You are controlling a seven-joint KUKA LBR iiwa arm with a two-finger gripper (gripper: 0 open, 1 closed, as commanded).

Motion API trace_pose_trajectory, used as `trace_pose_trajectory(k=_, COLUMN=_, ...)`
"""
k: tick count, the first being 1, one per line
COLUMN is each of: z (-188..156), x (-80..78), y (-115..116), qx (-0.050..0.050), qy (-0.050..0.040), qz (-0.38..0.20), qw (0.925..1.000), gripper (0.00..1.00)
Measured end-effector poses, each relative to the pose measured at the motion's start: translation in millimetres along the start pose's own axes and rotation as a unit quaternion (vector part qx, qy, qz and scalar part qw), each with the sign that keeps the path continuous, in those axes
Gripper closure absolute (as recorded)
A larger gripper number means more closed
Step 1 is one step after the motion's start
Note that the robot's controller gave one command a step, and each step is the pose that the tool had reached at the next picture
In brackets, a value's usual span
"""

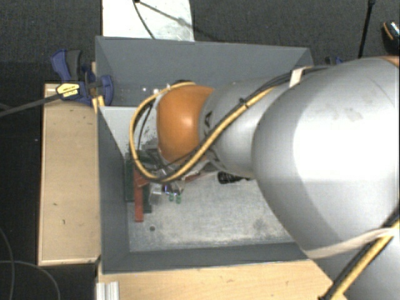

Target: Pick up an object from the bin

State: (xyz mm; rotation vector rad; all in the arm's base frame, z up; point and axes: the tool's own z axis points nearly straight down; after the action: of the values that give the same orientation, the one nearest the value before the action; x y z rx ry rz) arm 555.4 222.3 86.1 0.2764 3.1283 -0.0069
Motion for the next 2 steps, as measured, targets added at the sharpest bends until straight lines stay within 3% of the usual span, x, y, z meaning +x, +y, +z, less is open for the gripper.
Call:
trace_pose_trajectory(k=1, z=0, x=0.4, y=1, qx=-0.002, qy=0.0004, qz=0.000, qw=1.0000, gripper=0.00)
trace_pose_trajectory(k=2, z=15, x=-21.9, y=13, qx=-0.003, qy=0.0012, qz=-0.269, qw=0.9631, gripper=0.00)
